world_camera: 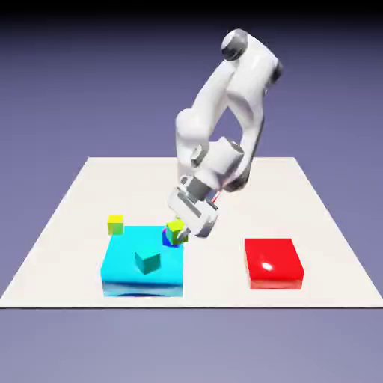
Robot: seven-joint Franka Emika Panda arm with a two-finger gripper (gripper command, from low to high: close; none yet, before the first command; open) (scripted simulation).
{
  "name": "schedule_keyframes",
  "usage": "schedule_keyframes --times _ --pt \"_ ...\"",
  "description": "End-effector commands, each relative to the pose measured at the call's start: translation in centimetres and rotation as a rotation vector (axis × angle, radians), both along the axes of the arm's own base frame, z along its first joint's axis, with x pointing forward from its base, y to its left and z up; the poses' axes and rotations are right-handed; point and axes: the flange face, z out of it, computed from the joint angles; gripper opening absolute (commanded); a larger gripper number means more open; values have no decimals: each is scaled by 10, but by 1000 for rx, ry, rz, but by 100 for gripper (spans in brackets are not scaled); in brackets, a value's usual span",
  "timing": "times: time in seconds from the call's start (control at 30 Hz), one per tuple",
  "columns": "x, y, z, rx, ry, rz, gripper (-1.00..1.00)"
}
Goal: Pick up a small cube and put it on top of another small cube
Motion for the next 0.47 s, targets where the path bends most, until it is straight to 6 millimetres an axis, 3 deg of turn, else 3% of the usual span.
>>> schedule_keyframes --times 0.0,0.33,0.37,0.43 --pt "0 0 0 0 1 -1 -100" --pt "11 -28 -60 0 1 -1 -100" --pt "11 -28 -60 0 1 -1 100" --pt "11 -25 -53 -3 1 0 100"
